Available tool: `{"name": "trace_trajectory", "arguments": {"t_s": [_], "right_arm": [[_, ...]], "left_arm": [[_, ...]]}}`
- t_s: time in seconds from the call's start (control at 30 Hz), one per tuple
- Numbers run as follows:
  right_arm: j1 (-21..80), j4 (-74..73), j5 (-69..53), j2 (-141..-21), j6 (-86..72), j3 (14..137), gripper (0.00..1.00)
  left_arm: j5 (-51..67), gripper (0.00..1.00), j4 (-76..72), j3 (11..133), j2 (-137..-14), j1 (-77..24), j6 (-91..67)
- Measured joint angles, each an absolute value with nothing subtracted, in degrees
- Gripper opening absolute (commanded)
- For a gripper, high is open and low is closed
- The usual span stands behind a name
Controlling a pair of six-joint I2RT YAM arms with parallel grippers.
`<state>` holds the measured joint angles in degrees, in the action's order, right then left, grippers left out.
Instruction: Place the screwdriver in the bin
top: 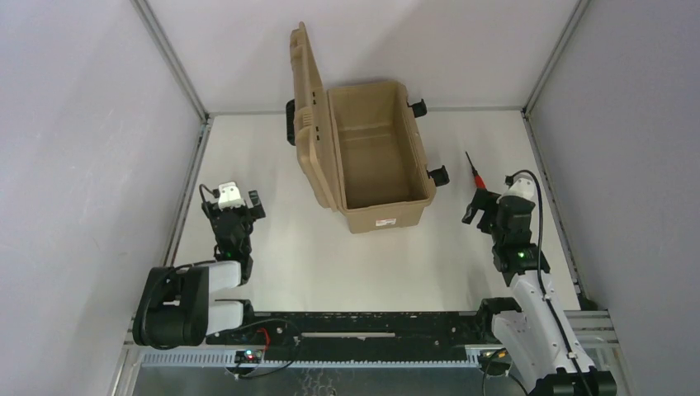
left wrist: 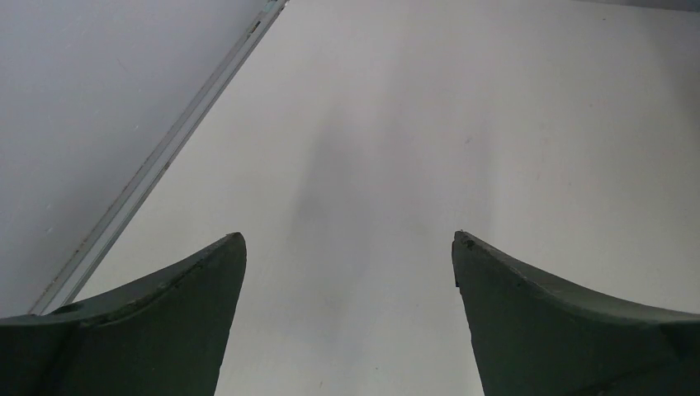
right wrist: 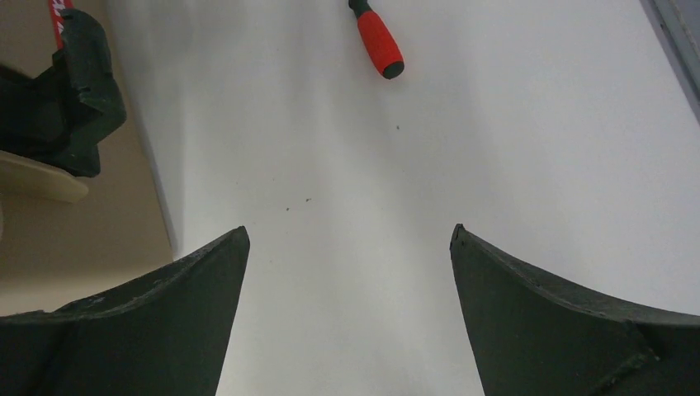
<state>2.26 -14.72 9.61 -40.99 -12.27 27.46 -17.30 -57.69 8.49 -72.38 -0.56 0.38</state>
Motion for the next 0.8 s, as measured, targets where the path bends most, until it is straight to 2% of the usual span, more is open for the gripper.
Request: {"name": "trace_trajectory", "arguments": {"t_s": [0.17, 0.27, 0.47, 0.67, 0.8], "right_arm": [[2.2, -15.2, 9.5, -40.8, -12.0, 28.7, 1.0], [0.0, -18.5, 8.1, -46.0, -11.3, 36.3, 1.0], [-8.4, -21.8, -0.7, -70.5, -7.1, 61.4, 0.99], [-8.9, -27.6, -4.0, -92.2, -1.1, 73.6, 0.95], [-8.9, -32.6, -4.1, -102.5, 1.7, 80.6, 0.93]], "left_arm": [[-17.3, 1.0, -57.7, 8.5, -72.4, -0.6, 0.4], [-17.3, 1.0, -57.7, 8.5, -72.4, -0.6, 0.4], [-17.3, 1.0, -57.7, 8.5, -72.4, -0.6, 0.4], [-17.3, 1.0, -57.7, 8.5, -72.4, -0.6, 0.4], [-17.3, 1.0, -57.7, 8.5, -72.4, -0.6, 0.4]]}}
